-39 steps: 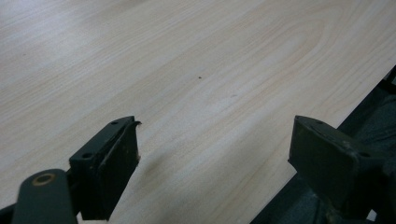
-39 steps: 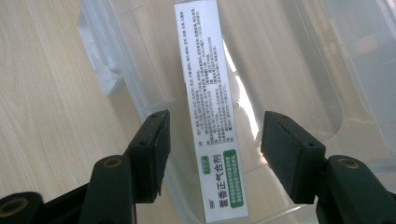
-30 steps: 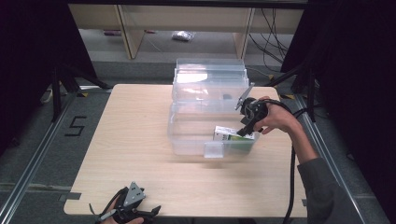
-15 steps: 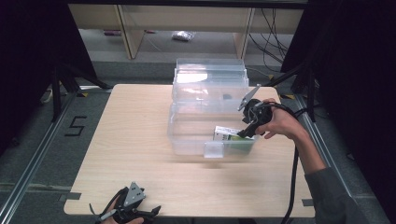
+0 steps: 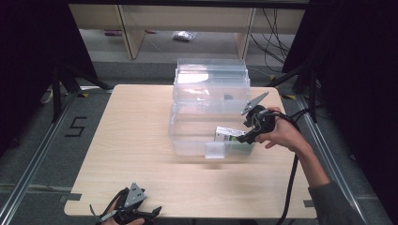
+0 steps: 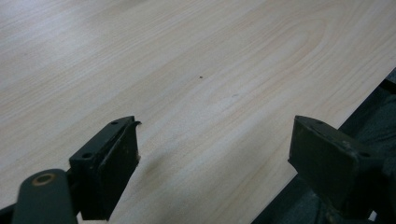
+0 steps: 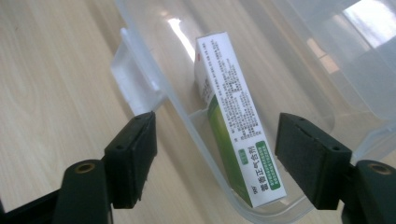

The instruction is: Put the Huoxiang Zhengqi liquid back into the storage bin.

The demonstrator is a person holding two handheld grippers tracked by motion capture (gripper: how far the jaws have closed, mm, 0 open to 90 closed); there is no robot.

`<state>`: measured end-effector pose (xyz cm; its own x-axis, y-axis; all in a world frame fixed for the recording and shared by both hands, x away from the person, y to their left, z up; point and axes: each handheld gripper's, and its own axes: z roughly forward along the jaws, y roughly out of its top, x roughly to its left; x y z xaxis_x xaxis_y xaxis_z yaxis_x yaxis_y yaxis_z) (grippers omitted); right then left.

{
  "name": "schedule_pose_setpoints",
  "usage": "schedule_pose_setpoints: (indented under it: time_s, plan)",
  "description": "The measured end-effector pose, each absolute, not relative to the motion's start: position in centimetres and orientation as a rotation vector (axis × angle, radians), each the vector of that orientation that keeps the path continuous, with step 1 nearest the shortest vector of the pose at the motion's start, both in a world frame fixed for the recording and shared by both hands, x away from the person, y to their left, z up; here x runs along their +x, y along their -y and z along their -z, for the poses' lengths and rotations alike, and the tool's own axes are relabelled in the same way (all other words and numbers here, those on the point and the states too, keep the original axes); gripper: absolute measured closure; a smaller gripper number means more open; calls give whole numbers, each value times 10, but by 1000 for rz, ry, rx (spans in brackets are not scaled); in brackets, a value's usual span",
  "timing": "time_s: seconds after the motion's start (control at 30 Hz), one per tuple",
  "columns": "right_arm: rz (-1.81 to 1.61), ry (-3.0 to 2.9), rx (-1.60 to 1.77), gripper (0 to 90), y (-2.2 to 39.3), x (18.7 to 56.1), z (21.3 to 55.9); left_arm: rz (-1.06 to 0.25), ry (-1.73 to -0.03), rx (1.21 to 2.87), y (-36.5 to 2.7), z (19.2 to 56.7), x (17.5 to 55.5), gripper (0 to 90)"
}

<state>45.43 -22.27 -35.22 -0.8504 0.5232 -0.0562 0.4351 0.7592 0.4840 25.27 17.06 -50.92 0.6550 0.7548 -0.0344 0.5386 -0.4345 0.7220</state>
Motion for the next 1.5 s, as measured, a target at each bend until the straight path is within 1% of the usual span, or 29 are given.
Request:
schedule_pose_setpoints:
  time_s: [0.17, 0.23, 0.27, 0.4, 0.63, 0.67, 0.77, 0.97, 1.03, 1.1, 1.17, 1.2, 1.33, 1.5]
  plan:
    - [-726, -2714, 807, 264, 223, 449, 356, -392, -1005, 2153, -171, 509, 253, 152]
    - [-734, -2701, 812, 251, 223, 448, 358, -381, -963, 2215, -174, 507, 254, 152]
    - [-741, -2694, 791, 251, 224, 447, 359, -380, -1001, 2150, -171, 509, 253, 152]
    - [-768, -2693, 860, 237, 222, 442, 362, -376, -1006, 2140, -170, 509, 253, 152]
    - [-826, -2640, 912, 228, 216, 432, 366, -381, -998, 2154, -171, 509, 253, 152]
    - [-852, -2623, 881, 227, 216, 432, 368, -379, -1008, 2135, -170, 509, 253, 152]
    - [-869, -2620, 908, 211, 213, 428, 368, -378, -993, 2162, -172, 508, 253, 152]
    - [-858, -2637, 882, 214, 211, 423, 374, -390, -992, 2166, -172, 509, 254, 152]
    - [-847, -2626, 925, 213, 211, 419, 377, -393, -999, 2154, -172, 509, 253, 152]
    - [-870, -2631, 871, 213, 213, 419, 378, -393, -997, 2156, -172, 509, 254, 152]
    - [-883, -2613, 893, 212, 213, 416, 380, -378, -990, 2164, -172, 509, 253, 152]
    - [-879, -2627, 894, 210, 214, 415, 379, -375, -1005, 2139, -170, 509, 253, 152]
    - [-885, -2607, 864, 203, 216, 411, 382, -379, -981, 2184, -173, 508, 253, 152]
    - [-918, -2592, 840, 192, 216, 403, 389, -387, -1004, 2154, -171, 509, 253, 152]
